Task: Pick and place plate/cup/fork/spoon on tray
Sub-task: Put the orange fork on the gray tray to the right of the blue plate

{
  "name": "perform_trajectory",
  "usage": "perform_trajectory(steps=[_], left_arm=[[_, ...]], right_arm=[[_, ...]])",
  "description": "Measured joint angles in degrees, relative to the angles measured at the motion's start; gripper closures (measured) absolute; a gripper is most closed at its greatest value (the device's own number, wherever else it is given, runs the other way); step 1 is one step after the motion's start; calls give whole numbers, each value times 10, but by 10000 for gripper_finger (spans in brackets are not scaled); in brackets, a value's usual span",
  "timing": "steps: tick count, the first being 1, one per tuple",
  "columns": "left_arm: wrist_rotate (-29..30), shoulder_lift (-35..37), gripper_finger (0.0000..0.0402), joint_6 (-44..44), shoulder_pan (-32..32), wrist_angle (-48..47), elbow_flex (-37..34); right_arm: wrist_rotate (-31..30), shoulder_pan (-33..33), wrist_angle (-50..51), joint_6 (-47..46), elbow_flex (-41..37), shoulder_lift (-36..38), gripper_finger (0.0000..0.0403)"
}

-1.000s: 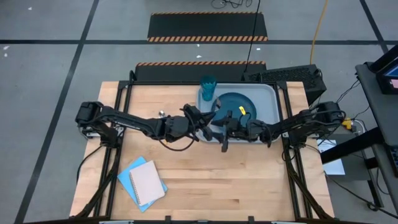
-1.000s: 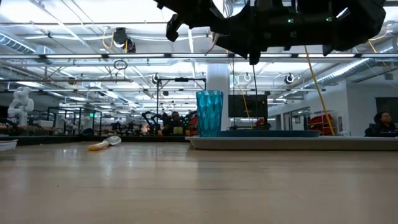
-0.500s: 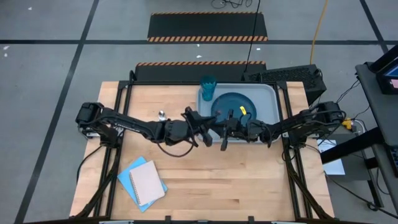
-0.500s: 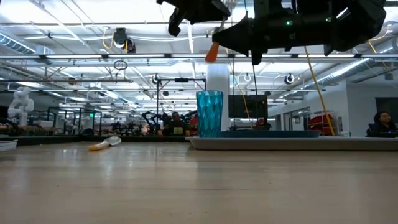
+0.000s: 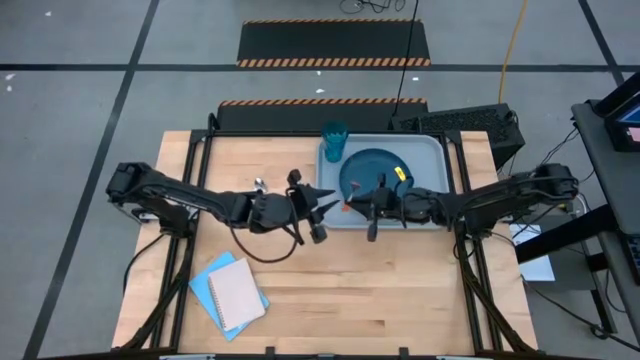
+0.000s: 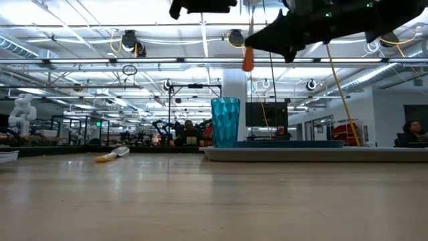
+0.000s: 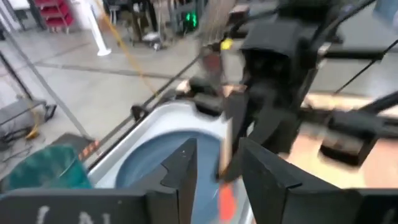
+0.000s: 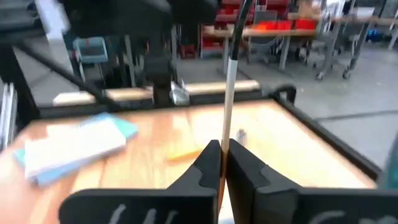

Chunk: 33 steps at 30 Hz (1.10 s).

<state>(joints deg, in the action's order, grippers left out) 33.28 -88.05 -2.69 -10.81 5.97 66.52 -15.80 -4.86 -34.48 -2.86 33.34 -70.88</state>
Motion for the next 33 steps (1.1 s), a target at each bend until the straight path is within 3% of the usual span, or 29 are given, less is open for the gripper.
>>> perform_trajectory(steps=[4, 9, 13, 21, 30, 33], left_arm=[[-34, 22, 262, 15, 8, -71, 0], [-219, 23, 259, 84, 35, -91, -2], [-338, 21, 259, 125, 54, -89, 0], [-395, -28, 246, 151, 61, -27, 0], [-394, -75, 155, 159, 60, 54, 0], [-425, -91, 138, 162, 60, 91, 0]], right_arm=[[68, 0, 71, 1, 0, 32, 402], [175, 0, 90, 11, 0, 42, 402], [213, 0, 94, 25, 0, 42, 402], [253, 0, 100, 28, 0, 42, 403], [273, 0, 100, 37, 0, 42, 403], [300, -1, 99, 46, 0, 41, 403]])
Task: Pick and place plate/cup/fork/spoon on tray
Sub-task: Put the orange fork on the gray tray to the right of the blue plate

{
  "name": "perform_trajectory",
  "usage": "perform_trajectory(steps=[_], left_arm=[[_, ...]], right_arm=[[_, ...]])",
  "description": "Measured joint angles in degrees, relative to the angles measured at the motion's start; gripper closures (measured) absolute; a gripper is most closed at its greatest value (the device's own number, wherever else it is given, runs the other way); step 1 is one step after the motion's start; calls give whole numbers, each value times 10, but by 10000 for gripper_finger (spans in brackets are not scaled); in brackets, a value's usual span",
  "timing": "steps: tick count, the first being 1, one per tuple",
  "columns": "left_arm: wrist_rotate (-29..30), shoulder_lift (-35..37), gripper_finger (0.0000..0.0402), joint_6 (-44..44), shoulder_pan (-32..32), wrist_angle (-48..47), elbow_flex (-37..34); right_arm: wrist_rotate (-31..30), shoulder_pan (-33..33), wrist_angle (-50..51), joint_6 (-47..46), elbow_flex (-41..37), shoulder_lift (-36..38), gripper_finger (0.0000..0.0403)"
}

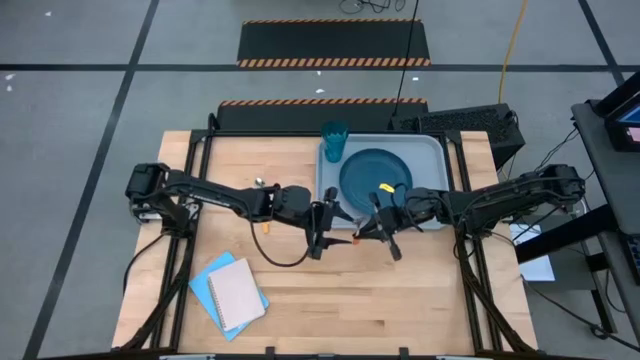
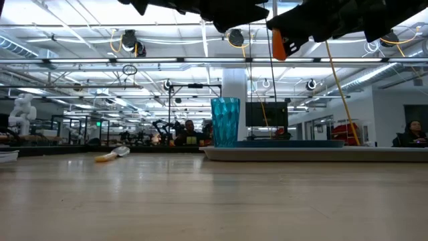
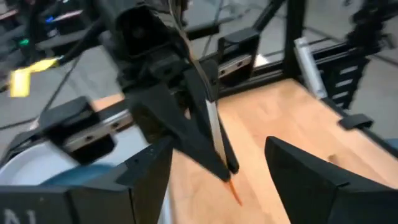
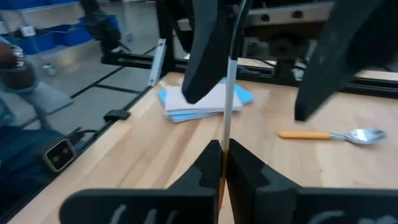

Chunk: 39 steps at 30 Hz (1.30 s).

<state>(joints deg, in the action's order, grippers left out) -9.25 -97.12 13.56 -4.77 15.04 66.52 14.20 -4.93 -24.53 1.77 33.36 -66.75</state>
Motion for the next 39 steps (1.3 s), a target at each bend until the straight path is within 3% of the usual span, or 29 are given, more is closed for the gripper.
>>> perform_trajectory(steps=[8, 18, 23, 29, 34, 39], left_arm=[[-56, -47, 168, 12, 8, 88, 0], [-149, -69, 274, 18, 30, 127, 0], [-191, -69, 327, 13, 33, 138, 0], [-209, -80, 372, 4, 33, 162, 0], [-228, -104, 380, -16, 33, 206, 1], [-247, -131, 341, -35, 32, 262, 1]], right_arm=[[12, -1, -4, 4, 0, -4, 403], [13, -1, 1, 11, 0, -4, 403], [40, -1, -5, 11, 0, -4, 403], [48, -1, -6, 9, 0, -4, 400], [56, -2, -1, 9, 0, -4, 398], [70, -1, -4, 3, 0, -4, 398]])
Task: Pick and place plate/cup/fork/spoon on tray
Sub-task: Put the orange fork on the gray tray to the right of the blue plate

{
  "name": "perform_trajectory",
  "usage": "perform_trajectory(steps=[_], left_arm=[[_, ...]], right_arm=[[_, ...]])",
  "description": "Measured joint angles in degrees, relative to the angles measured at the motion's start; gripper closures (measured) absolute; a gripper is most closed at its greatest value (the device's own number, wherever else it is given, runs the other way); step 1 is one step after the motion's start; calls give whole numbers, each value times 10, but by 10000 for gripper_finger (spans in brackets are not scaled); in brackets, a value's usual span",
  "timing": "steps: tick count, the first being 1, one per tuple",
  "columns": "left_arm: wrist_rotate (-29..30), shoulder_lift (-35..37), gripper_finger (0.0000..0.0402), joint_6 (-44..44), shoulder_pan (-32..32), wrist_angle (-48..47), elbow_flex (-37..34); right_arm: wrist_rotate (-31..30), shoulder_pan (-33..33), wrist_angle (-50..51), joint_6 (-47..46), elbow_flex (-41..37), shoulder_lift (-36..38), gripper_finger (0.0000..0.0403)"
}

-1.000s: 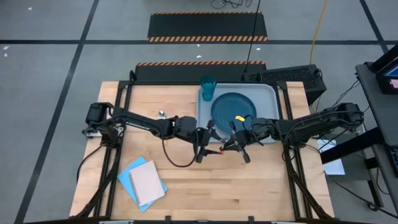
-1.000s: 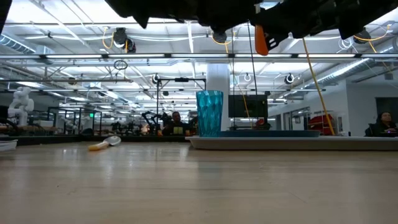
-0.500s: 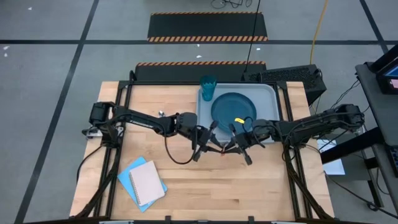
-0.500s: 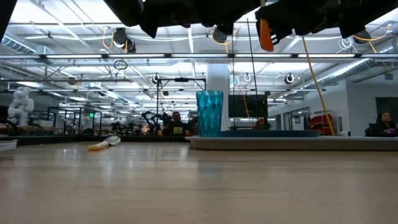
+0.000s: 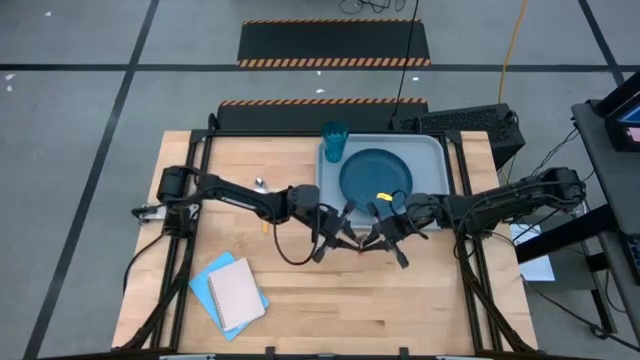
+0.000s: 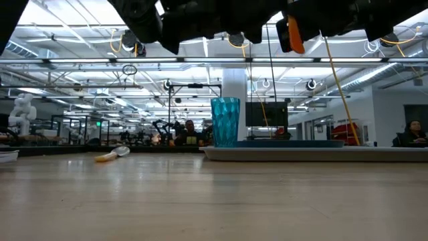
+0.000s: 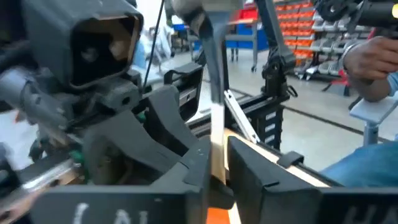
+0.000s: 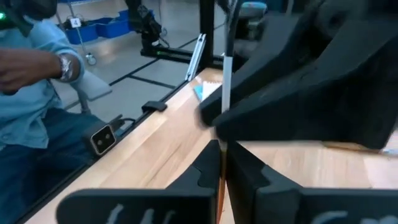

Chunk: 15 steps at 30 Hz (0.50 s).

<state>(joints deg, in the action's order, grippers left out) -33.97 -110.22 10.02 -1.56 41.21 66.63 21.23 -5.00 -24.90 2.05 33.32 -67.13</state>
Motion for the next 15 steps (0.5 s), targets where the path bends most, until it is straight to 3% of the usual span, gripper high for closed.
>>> perform_trajectory(steps=[6, 15], left_arm=[[-15, -4, 291, -9, 0, 26, 0], [-22, -4, 287, 17, -5, 36, 0]], right_arm=[[0, 0, -6, -14, 0, 1, 397], [1, 0, -6, -27, 1, 0, 397]])
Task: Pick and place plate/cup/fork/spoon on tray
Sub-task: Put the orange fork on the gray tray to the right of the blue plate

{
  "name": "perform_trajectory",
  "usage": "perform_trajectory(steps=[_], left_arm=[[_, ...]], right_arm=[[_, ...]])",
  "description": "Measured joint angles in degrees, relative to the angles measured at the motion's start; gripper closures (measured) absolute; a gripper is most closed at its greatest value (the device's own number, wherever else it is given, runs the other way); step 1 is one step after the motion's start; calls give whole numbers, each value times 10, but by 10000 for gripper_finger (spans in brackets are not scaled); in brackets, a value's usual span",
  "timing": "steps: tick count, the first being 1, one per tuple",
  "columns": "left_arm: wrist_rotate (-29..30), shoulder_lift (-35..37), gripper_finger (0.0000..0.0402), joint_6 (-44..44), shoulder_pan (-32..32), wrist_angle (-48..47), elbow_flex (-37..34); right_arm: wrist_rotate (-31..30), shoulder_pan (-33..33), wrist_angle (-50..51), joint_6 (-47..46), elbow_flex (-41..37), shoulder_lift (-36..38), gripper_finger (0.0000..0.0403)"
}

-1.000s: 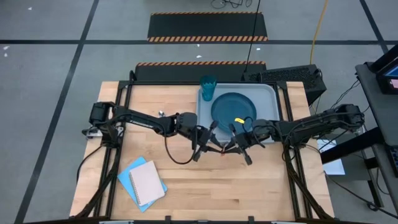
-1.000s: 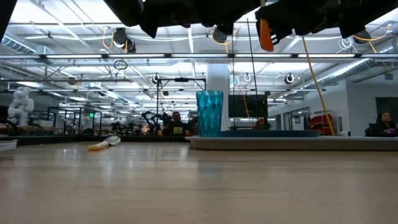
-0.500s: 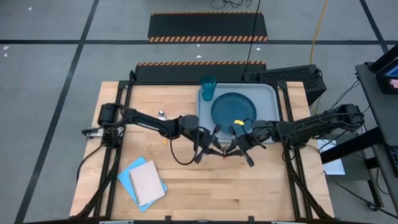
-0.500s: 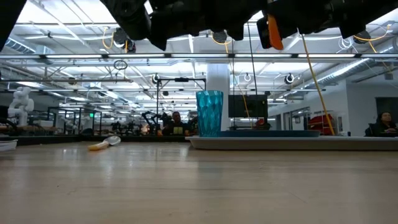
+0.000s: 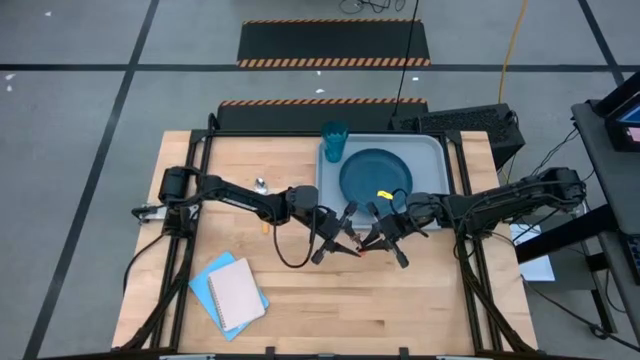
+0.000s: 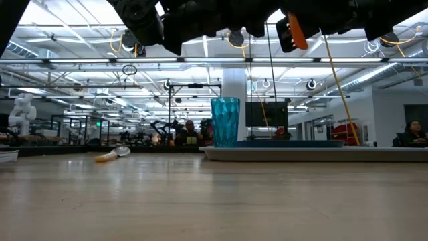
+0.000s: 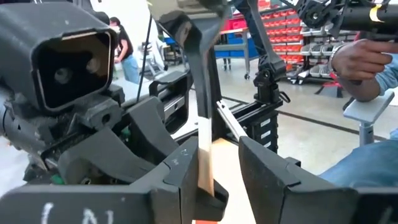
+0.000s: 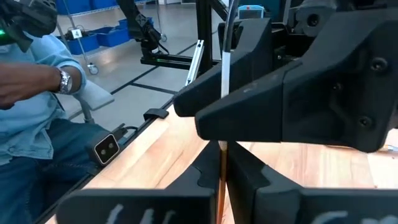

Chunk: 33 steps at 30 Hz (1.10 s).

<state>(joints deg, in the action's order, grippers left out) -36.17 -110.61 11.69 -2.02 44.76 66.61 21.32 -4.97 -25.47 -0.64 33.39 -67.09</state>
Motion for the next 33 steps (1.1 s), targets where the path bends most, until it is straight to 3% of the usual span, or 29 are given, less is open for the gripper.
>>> perform_trajectory(steps=[10, 16, 20, 25, 29, 33], left_arm=[[5, 1, 381, -5, 6, 6, 0], [-1, 1, 379, -56, 28, 4, 0], [2, 2, 382, -85, 41, 1, 0], [32, 10, 394, -110, 61, -21, 0], [86, 22, 395, -93, 66, -71, 0], [177, 31, 395, -81, 66, -96, 1]], right_arm=[[-3, 0, 1, -2, 0, 0, 396], [-25, 1, 4, -3, 0, 0, 396], [-113, 0, 16, -26, -1, 11, 383], [-234, -6, 58, -40, -1, 44, 325], [-309, -17, 102, -67, -1, 73, 269], [-405, -28, 140, -85, -2, 96, 227]])
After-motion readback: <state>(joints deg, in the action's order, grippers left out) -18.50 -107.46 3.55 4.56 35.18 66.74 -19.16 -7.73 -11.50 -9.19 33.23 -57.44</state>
